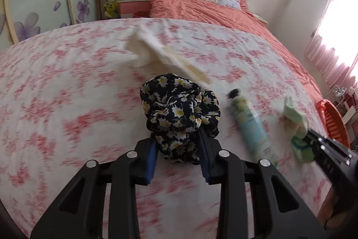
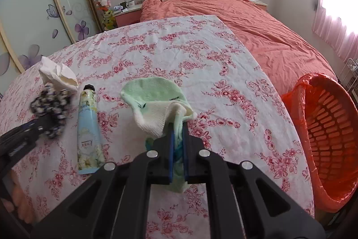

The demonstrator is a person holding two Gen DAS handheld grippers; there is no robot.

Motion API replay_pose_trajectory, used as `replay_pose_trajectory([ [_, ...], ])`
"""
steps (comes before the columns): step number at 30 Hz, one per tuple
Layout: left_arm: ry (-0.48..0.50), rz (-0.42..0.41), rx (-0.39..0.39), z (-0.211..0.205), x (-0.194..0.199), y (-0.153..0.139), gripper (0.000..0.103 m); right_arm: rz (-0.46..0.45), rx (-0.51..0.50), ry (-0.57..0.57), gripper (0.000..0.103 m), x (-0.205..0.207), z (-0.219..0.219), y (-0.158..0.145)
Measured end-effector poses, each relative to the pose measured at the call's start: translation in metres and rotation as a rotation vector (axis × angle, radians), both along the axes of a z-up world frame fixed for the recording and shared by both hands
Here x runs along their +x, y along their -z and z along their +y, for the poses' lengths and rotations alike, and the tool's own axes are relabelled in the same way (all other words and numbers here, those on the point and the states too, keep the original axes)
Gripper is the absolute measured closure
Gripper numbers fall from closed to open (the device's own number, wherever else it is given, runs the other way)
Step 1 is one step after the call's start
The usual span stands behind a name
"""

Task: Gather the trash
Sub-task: 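Grasp the black floral scrunchie with the left tool while the right tool grasps the mint-green sock, then hold the floral scrunchie in the left tool while the right tool holds the sock above the bed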

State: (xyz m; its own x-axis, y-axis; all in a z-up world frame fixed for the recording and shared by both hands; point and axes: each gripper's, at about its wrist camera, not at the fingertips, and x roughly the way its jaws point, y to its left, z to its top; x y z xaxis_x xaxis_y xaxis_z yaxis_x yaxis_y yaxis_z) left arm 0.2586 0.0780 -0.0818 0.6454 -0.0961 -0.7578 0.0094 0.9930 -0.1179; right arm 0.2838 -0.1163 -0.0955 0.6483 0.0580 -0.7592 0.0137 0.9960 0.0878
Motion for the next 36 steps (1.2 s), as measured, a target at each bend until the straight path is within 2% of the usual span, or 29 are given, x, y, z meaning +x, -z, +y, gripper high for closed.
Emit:
replay_pose_trajectory([
  [5,-0.047,0.0,0.05,0.024,-0.007,0.001,0.069,0.005,0.007,0.004,0.094,0.001,0.0,0.001],
  [8,-0.066,0.007,0.056,0.029,-0.005,0.005,0.059,0.01,0.006,0.001,0.091,0.002,0.001,0.001],
  [19,-0.066,0.015,0.1,0.022,-0.003,0.005,0.056,0.015,-0.017,-0.002,0.09,0.004,0.006,0.001],
  [25,-0.067,0.016,0.103,0.022,-0.001,0.006,0.056,0.014,0.009,0.0,0.09,0.004,0.002,0.002],
  [32,-0.071,0.018,0.116,0.021,-0.001,0.007,0.054,0.015,-0.047,0.006,0.088,0.004,0.006,0.002],
  [36,-0.074,0.019,0.117,0.021,-0.002,0.008,0.054,0.015,-0.046,0.012,0.086,0.004,0.005,0.002],
])
